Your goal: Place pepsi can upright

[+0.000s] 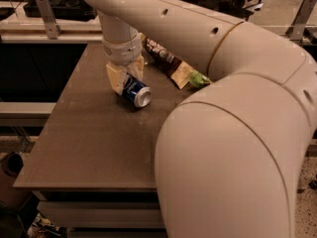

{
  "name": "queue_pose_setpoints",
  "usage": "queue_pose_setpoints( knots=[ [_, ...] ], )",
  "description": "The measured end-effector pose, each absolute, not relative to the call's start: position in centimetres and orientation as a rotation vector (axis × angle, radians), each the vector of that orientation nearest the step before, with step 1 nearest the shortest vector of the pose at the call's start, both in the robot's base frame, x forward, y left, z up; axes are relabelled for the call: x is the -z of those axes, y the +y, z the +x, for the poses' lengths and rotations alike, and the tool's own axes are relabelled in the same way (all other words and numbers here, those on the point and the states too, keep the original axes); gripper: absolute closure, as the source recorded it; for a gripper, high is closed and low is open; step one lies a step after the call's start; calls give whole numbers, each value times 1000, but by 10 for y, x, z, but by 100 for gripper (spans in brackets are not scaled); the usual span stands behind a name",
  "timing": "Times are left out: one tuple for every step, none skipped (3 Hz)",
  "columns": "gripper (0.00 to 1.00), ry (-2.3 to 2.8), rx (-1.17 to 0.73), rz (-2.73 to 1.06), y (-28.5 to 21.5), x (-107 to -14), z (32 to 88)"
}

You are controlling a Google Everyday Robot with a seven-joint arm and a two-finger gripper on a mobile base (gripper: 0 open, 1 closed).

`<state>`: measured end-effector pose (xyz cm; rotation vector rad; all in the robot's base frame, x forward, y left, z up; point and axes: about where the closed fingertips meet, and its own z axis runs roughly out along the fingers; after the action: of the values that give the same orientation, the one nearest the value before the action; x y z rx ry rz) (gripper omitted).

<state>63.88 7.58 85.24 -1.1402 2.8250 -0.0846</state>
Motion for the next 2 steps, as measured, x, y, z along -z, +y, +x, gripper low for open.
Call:
queue_pose_setpoints(
  knots=[
    [88, 2815, 77, -1138, 78, -851, 642],
    [100, 2807, 72, -1136, 81, -849, 644]
  ],
)
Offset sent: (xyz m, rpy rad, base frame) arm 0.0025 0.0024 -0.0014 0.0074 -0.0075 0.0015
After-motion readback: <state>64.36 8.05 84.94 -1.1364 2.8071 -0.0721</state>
